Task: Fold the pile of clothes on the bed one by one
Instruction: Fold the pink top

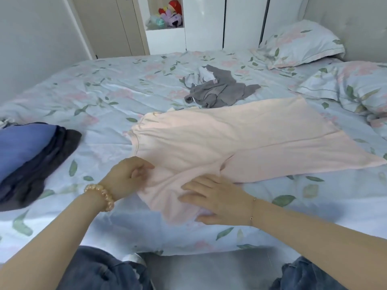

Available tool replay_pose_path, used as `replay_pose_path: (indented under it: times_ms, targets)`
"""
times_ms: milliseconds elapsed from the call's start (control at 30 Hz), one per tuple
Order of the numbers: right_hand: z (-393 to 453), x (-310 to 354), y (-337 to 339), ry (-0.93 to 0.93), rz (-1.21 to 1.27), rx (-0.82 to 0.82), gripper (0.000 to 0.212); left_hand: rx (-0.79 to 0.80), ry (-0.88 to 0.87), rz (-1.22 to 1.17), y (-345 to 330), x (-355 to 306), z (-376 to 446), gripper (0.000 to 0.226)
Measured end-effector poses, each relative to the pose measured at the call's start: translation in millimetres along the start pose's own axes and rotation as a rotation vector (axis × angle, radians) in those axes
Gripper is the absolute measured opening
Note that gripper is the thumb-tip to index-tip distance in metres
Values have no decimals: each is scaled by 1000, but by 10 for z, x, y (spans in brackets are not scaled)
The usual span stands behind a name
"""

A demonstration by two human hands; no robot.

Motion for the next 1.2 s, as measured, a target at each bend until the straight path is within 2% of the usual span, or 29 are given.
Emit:
replay_pose_path:
  times_ms: [133,200,300,333,400,467,533,600,633,767,833,967,1067,1200]
  targets:
    - [165,90,-124,15,-2,-36,33,36,46,-246,-69,309,-131,27]
    - [188,54,-33,-2,91,-114,22,31,-5,-219,-26,297,-157,35]
    - [189,-138,307,-118,335,-233,26,75,7,7,3,412,-169,63]
    - [188,-231,459,-164,439,-268,28,95,33,1,19,505,-172,67]
    - [252,-490,759,-259,680,-332,24,102,49,-158,56,615,-179,73]
    - [458,-838,966,-312,838,-345,19,38,40,-308,121,626,-154,79]
    - [749,-1215,1026,-367,908,-277,26,-58,94,-396,175,659,-115,76]
    - [1000,-1586,962,-452,906,-179,48,-117,165,-468,201,729,-70,68]
    - [1087,-1743,904,-507,891,-132,49,-126,197,-480,209,777,-53,63]
    - [1348,-2106,623,-651,790,28,29,-94,245,-430,292,847,-68,26]
    - [1456,-2190,460,-688,738,72,32,-19,198,-429,287,800,-133,14]
    - [1541,-2206,160,-719,653,137,39,77,182,-439,287,934,-369,7]
    - [1493,-2167,-117,-731,640,216,33,94,209,-374,255,1022,-434,12]
    - [1171,-2211,-114,-763,620,138,35,96,269,-223,162,1004,-366,11]
Point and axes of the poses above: each hand's wrist, its own z-axis towards the middle knuckle, its own y-axis out of the back of the hand, x = y × z, the point moved 10 cm from there along z, towards the middle knuckle, and after that the axes turned 12 degrees about x, right-handed, at the moved point
